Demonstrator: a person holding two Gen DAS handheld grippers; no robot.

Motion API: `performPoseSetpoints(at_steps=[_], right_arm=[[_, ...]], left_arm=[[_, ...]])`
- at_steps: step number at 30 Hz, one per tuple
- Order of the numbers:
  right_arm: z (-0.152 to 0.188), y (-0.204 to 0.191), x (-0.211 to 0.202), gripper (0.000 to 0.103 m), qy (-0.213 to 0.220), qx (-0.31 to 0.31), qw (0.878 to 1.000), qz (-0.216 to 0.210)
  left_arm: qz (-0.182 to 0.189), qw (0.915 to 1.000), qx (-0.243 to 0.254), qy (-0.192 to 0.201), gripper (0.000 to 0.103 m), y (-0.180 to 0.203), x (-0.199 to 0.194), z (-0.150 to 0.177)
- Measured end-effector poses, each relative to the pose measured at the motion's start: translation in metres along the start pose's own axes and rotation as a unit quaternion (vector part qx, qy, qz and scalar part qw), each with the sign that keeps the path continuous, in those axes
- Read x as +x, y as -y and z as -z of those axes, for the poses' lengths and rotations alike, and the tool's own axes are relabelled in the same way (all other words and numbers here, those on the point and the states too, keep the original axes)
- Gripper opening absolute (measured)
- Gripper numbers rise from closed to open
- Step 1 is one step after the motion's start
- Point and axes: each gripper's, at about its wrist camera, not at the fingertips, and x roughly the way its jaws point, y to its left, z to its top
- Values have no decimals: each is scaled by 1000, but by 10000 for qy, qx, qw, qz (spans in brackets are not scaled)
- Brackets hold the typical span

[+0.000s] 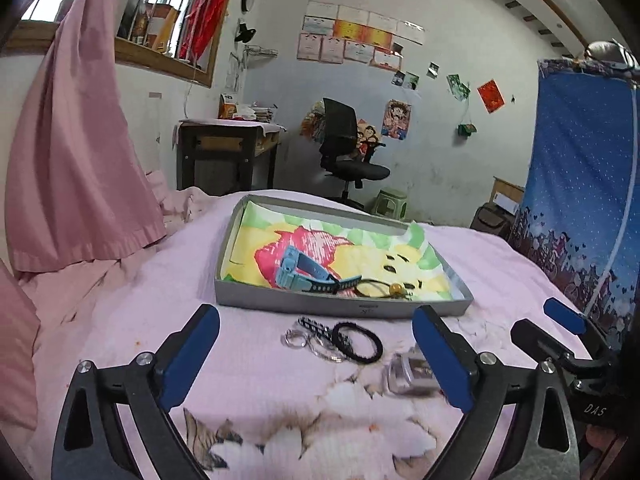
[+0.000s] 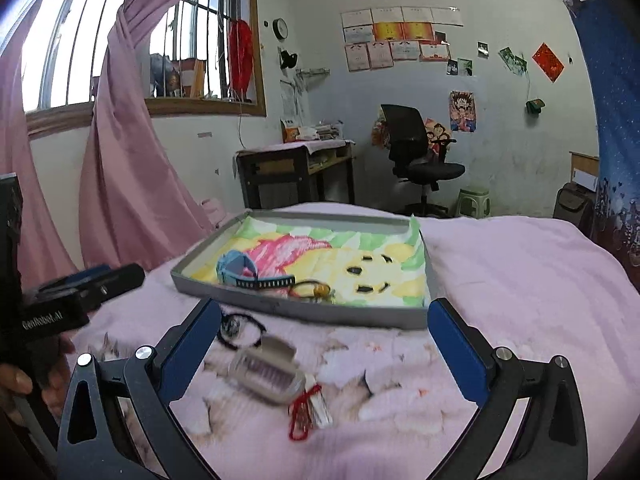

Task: Organize jewelry
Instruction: 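Move the left tool to the grey claw clip while the right tool moves to the white barrette, then close the left tool on the grey claw clip while the right tool pinches the white barrette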

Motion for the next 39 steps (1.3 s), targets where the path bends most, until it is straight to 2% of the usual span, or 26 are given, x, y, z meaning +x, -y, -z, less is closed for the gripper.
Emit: performPoseSetpoints(at_steps=[4,12,14,16,18,20,24,29,33,39], right_arm=[[7,7,-4,102,-329,39,9994,111],[19,24,9,102,-1094,51,9929,455],[21,26,14,101,-1267,63,9910,430],[24,25,19,95,-1433,47,9889,383],[27,24,25,80,-1591,21,9867,325],[30,22,29,74,-1742,-6,9844,248],[36,14,37,57,-2014,-122,9794,43],[43,4,43,40,-2271,-299,9732,-186],[45,0,45,35,-2343,-347,9713,-225],[44,1,45,29,-2334,-281,9717,-210]], left_arm=[[82,9997,153,-194,98,4,5,10],[481,9939,377,-923,97,10,32,22],[617,9922,380,-1019,92,12,36,24],[803,9893,393,-1149,84,15,42,26],[968,9865,384,-1264,74,17,47,28],[1171,9823,366,-1412,63,19,53,30],[1519,9749,346,-1590,53,25,60,34],[1739,9680,227,-1794,44,30,71,34],[1867,9632,136,-1927,38,33,79,33],[1863,9585,197,-2147,30,41,91,33]])
